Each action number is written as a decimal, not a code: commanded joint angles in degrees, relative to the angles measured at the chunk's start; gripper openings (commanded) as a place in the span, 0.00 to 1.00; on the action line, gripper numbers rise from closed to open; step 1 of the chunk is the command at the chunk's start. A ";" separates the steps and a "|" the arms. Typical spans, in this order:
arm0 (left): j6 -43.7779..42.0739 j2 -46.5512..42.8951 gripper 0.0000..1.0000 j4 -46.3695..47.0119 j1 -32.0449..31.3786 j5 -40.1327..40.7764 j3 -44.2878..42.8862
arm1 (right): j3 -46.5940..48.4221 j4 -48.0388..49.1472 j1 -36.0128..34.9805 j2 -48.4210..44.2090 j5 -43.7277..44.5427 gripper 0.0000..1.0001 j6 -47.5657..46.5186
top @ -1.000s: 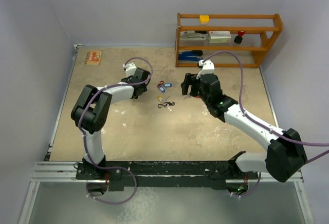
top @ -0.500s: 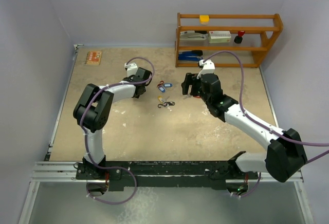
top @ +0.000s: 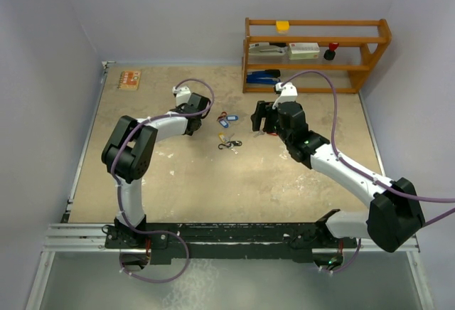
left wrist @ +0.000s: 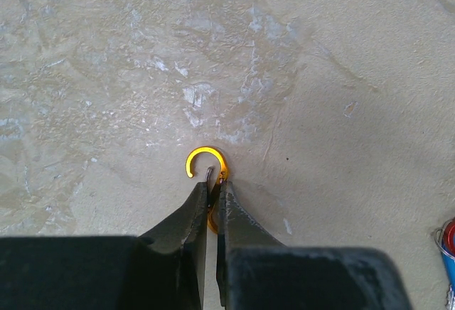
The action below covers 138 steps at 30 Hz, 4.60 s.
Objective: Put the keys on the keyring
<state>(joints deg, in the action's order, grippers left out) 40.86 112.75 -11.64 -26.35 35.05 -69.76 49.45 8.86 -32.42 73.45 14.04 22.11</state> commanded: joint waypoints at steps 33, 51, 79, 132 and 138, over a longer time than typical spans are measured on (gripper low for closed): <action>-11.50 -16.96 0.00 20.68 -6.50 -36.76 5.69 | 14.24 -5.75 8.90 25.90 -6.67 0.60 -2.82; -11.51 -16.01 0.00 20.26 -6.70 -35.68 4.86 | 20.42 -6.58 11.54 33.46 -6.76 0.49 -4.71; -11.95 -15.14 0.00 19.62 -6.70 -34.78 4.45 | 27.82 -7.30 13.69 41.40 -10.96 0.37 -6.86; -11.51 -14.26 0.00 21.13 -7.81 -36.60 4.20 | 20.77 -3.46 13.77 29.09 -11.35 0.00 -10.18; -11.42 -14.14 0.00 21.49 -8.36 -36.86 3.93 | 17.61 -2.29 13.71 22.56 -16.83 0.00 -12.48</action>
<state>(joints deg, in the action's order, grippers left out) 30.35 98.78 6.50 -34.13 -0.89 -62.94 69.10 3.97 -18.83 101.08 1.89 12.16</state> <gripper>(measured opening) 0.022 0.005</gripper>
